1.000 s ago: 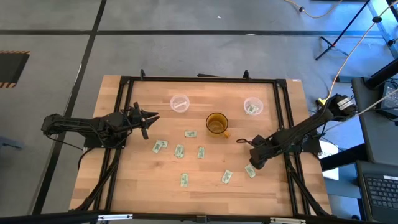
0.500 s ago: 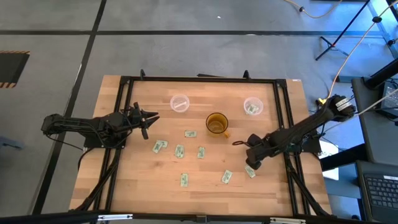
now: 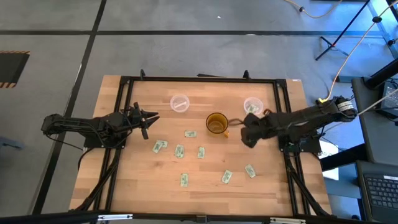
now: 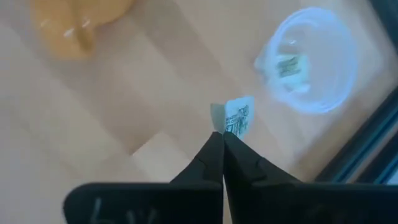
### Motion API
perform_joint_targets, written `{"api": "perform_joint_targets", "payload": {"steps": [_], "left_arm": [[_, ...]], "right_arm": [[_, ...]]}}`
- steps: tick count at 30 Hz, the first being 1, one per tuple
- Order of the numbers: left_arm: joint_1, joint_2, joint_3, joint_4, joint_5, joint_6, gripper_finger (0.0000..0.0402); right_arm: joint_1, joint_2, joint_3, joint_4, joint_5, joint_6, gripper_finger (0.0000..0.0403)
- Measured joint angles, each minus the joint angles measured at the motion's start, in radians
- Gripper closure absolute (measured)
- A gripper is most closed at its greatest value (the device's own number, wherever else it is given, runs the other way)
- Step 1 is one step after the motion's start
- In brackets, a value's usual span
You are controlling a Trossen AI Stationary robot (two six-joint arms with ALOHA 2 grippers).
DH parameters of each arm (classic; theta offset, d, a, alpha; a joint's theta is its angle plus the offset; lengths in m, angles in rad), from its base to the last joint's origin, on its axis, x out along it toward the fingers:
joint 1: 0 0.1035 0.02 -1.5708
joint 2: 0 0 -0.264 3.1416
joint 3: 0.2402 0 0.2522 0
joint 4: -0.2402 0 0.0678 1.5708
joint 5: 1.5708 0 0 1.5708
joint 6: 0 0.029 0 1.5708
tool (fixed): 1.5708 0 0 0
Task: Pick and place Stevia / Truvia into bins
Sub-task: Put the white stevia packet into the right transparent container
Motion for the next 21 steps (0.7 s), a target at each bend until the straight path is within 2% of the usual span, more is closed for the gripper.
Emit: {"api": "perform_joint_targets", "payload": {"steps": [9, 18, 21], "left_arm": [[0.000, 0.000, 0.000, 0.000, 0.000, 0.016, 0.0313], [0.000, 0.000, 0.000, 0.000, 0.000, 0.019, 0.0313], [0.000, 0.000, 0.000, 0.000, 0.000, 0.019, 0.0313]], "right_arm": [[-0.250, 0.005, 0.000, 0.040, 0.095, -0.208, 0.0402], [-0.456, 0.005, -0.031, 0.168, 0.096, -0.371, 0.0403], [-0.510, 0.005, -0.071, 0.212, 0.053, -0.384, 0.0403]]}}
